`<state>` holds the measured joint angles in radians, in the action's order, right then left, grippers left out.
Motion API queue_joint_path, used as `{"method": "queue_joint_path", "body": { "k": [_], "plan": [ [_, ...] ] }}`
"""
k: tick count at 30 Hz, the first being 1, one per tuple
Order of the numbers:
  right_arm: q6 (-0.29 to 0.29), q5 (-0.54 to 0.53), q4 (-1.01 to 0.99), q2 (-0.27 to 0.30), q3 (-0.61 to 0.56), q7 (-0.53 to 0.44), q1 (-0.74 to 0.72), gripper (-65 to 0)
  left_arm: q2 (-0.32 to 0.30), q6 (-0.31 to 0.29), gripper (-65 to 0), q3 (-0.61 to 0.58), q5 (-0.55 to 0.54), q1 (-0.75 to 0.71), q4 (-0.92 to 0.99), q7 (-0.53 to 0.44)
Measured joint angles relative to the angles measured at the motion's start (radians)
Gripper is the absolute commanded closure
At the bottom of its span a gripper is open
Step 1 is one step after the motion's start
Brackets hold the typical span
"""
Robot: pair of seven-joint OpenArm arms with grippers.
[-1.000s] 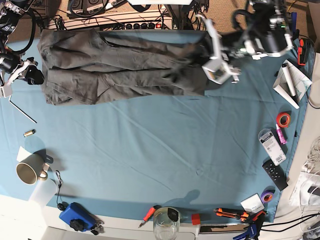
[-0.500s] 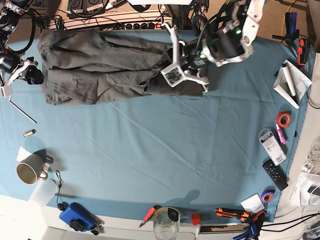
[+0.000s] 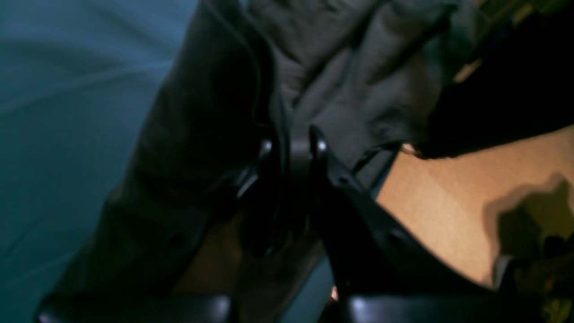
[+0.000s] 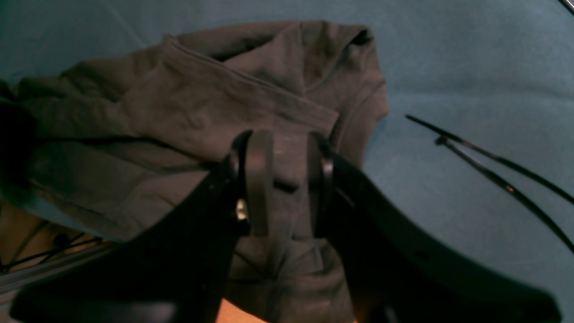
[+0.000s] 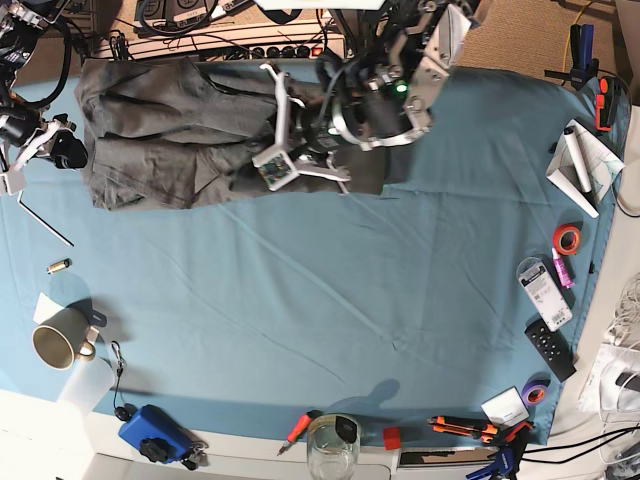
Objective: Fold the T-shirt properly
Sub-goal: 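Carry the strip's end with the left gripper toward the right gripper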
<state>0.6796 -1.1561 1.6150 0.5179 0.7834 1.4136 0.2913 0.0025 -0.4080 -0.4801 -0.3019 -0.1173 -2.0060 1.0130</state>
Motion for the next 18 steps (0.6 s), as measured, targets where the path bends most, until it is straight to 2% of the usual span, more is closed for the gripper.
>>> {"method": "queue_joint_path", "body": {
  "k": [10, 11, 13, 15, 18],
  "plan": [
    [0.000, 0.000, 0.000, 0.000, 0.000, 0.000, 0.000, -14.1, 0.025, 0.011, 0.0, -0.016, 0.006, 0.012, 0.012, -0.027],
    [0.000, 0.000, 0.000, 0.000, 0.000, 0.000, 0.000, -14.1, 0.025, -0.001, -2.6, -0.016, 0.007, 0.011, 0.012, -0.033],
    [0.000, -0.001, 0.000, 0.000, 0.000, 0.000, 0.000, -14.1, 0.025, -0.033, -17.2, -0.016, 0.006, 0.007, 0.012, -0.050],
    [0.000, 0.000, 0.000, 0.000, 0.000, 0.000, 0.000, -14.1, 0.026, -0.033, -26.7, -0.019, 0.003, 0.007, 0.012, -0.075],
    [0.000, 0.000, 0.000, 0.000, 0.000, 0.000, 0.000, -14.1, 0.025, -0.029, -28.7, -0.020, 0.006, 0.007, 0.012, -0.088]
  ]
}}
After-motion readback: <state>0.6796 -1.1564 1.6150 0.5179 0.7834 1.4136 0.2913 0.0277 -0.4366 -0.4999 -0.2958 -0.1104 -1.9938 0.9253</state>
